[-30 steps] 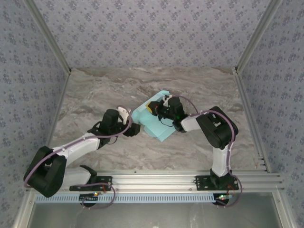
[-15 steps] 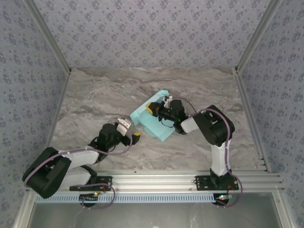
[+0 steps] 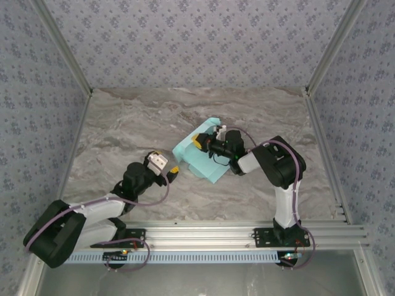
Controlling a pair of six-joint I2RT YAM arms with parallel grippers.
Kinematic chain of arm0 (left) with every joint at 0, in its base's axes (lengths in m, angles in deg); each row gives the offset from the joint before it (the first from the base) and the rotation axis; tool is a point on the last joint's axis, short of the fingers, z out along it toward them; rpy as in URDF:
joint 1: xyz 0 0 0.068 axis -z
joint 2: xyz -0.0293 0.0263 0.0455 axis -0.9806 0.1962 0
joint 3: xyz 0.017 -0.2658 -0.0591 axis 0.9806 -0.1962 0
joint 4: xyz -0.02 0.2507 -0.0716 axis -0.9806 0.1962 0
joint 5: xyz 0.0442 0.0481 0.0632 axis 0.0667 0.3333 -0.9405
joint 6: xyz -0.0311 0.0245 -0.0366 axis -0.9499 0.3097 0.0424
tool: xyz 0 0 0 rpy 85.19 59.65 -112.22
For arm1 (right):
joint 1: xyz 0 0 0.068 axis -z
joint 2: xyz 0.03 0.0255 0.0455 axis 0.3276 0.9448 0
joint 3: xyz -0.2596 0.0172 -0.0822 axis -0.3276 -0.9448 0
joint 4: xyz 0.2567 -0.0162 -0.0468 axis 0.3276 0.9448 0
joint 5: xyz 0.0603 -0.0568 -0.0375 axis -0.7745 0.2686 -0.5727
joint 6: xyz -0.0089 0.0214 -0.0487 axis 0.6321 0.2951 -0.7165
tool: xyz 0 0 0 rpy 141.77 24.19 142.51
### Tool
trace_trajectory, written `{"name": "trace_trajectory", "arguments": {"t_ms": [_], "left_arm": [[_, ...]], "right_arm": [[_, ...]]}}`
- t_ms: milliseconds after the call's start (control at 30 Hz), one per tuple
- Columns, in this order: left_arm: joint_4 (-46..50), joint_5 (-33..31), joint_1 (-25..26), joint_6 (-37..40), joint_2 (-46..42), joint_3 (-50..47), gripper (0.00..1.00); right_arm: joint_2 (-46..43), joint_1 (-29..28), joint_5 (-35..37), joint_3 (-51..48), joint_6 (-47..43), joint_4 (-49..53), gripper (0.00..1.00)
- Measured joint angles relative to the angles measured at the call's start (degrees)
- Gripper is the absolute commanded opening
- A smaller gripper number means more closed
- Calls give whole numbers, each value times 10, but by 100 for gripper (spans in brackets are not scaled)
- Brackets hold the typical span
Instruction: Fold the paper box
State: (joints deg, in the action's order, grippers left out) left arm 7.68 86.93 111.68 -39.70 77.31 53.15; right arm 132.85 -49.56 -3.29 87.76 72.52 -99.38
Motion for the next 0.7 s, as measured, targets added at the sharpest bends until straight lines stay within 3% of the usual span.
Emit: {"name": "trace_trajectory", "arguments": {"t_ms": [167,700], "left_arm": [[35,5,-1,-11,29,52,73],[19,58,9,-20,161,79,52]], "right_arm": [[10,12,-24,-3,0,-16,0],[17,22,-44,-14,17,-50,0]]}}
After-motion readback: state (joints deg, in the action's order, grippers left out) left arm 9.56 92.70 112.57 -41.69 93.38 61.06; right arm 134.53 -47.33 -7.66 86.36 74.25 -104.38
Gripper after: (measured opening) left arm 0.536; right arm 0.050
